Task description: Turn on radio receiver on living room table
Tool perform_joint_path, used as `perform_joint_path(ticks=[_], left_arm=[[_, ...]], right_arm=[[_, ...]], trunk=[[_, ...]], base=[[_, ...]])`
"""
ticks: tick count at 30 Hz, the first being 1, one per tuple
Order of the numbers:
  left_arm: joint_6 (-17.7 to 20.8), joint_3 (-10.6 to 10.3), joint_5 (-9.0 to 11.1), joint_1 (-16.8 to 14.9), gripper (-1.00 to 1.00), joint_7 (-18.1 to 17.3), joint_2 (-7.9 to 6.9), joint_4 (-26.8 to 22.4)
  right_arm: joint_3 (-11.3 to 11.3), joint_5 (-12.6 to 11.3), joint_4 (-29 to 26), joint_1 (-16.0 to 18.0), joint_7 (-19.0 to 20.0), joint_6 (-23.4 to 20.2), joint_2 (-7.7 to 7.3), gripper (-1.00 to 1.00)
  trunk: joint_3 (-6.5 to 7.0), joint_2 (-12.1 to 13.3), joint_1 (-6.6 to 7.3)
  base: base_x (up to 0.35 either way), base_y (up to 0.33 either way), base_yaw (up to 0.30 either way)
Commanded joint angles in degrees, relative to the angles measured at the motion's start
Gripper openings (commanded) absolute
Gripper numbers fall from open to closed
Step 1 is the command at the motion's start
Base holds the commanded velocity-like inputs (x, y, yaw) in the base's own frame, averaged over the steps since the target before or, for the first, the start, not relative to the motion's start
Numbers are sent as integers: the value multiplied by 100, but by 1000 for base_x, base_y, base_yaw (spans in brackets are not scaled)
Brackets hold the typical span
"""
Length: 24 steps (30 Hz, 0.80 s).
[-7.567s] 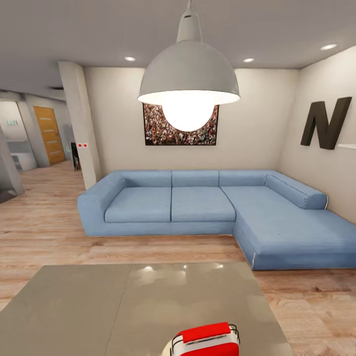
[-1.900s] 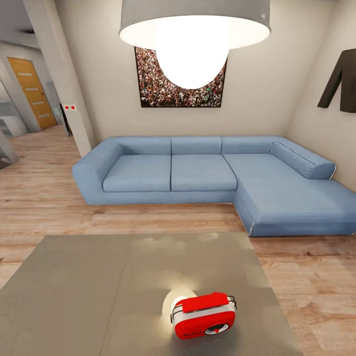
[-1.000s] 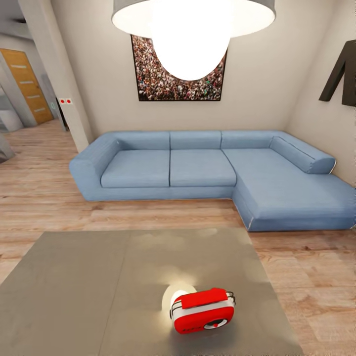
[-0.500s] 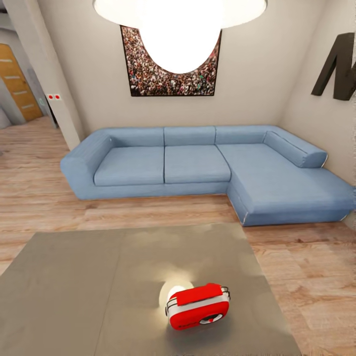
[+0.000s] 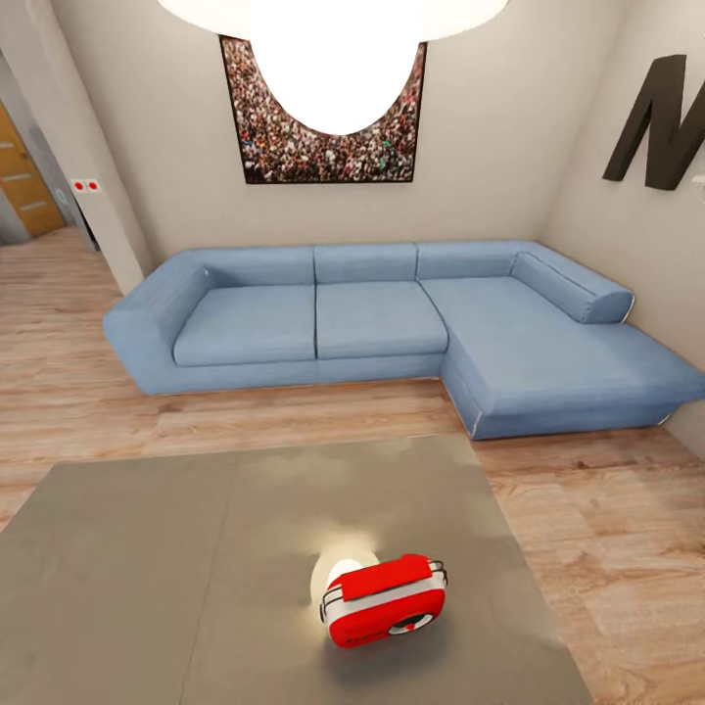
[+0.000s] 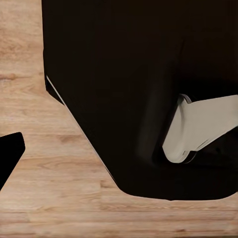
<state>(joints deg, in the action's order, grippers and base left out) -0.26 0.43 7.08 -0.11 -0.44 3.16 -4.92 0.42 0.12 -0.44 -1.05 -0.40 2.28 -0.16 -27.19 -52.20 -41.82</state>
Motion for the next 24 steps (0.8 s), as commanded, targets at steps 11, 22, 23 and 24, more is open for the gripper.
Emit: perform_joint_path(ticks=[11,22,23,24], left_arm=[[-3,-1,-1,0,100,0,0,0],[-1,1,3,-1,100,4,0,0],[-1,1,3,-2,100,3,0,0],[-2,1,3,-1,100,2,0,0]], right_arm=[[19,23,0,0,1,1,-6,100],[11,23,0,0,3,1,-4,100],[11,23,0,0,3,1,-4,100],[11,20,0,0,1,1,-3,100]], trunk=[[-57,0,0],[-155,0,0],[-164,0,0],[-173,0,0]], base=[[0,0,34],[0,0,68],[0,0,30],[0,0,19]])
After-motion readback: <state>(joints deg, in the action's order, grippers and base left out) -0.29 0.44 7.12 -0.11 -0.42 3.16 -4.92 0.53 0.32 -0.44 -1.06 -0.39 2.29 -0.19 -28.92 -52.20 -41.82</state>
